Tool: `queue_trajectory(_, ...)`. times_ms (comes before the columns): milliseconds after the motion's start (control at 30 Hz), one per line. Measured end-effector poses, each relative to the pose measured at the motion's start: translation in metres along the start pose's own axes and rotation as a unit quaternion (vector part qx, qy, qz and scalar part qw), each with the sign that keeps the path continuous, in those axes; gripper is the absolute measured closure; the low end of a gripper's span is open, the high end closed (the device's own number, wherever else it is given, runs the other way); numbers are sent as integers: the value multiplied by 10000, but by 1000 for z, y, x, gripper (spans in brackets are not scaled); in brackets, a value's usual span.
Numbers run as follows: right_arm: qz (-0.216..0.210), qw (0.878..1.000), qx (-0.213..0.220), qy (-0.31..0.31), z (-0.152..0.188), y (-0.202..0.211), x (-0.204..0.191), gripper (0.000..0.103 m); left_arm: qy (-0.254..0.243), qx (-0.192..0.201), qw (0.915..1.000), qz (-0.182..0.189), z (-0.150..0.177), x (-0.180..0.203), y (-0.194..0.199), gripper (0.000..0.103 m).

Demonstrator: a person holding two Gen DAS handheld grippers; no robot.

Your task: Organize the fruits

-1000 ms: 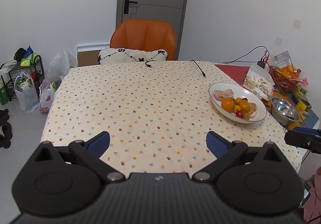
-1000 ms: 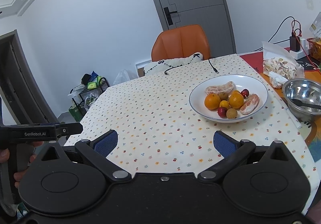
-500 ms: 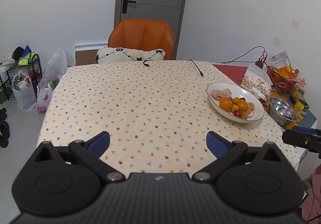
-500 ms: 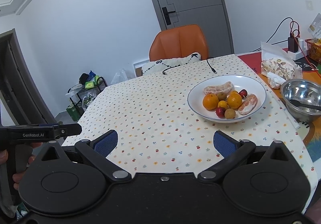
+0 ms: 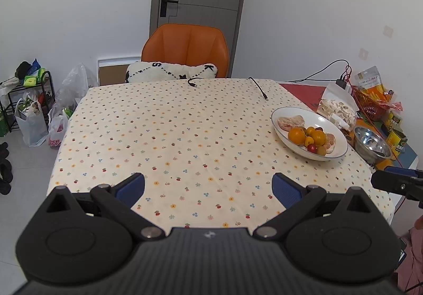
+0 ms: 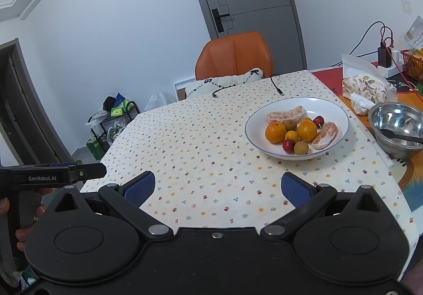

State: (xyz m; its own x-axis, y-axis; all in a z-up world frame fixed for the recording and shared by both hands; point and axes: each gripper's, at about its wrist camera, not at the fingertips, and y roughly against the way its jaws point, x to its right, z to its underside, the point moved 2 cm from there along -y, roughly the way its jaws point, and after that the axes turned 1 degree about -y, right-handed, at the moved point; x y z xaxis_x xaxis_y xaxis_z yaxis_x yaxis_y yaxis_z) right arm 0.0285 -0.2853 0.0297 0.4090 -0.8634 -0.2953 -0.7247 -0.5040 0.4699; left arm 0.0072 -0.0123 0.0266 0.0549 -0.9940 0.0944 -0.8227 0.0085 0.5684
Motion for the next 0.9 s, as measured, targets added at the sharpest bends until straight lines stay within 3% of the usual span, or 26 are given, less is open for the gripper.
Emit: queue_trajectory(900,67,10000,-50,-34,2,-4,2,0,-37,-7,10000,60,0,1,-6,2)
